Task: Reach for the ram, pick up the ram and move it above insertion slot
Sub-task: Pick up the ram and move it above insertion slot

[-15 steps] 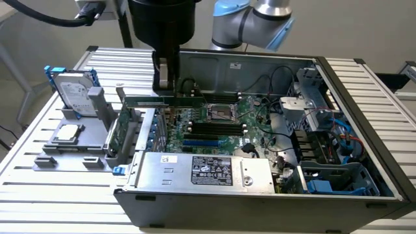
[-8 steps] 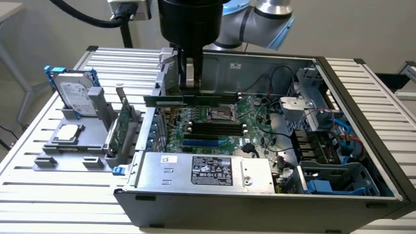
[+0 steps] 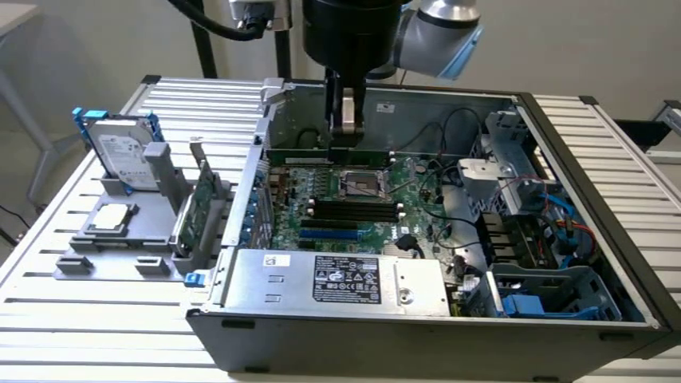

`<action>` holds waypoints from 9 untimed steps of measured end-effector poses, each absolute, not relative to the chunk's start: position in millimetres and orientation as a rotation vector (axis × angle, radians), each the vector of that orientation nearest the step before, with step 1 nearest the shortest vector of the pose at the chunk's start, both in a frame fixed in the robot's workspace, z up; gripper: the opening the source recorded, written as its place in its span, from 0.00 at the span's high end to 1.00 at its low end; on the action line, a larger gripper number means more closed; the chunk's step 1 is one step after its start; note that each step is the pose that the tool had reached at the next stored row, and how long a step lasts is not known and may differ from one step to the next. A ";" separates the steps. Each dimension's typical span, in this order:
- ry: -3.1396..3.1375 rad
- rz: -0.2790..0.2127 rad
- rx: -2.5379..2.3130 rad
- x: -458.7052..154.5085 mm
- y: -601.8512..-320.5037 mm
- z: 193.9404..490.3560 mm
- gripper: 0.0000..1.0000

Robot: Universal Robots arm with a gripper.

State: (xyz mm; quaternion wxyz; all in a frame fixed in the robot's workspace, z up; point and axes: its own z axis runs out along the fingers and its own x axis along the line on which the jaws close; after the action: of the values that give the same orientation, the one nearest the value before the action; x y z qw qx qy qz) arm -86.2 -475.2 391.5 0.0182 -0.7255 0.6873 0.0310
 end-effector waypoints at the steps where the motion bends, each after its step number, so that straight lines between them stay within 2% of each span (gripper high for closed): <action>1: 2.135 0.096 -2.253 -83.3 -471.7 390.6 0.87; 9: 2.135 0.095 -2.254 -64.1 -443.5 384.8 0.87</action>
State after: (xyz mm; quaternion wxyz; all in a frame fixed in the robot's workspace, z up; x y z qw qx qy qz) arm -64.1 -443.5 384.8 0.0178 -0.7255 0.6873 0.0305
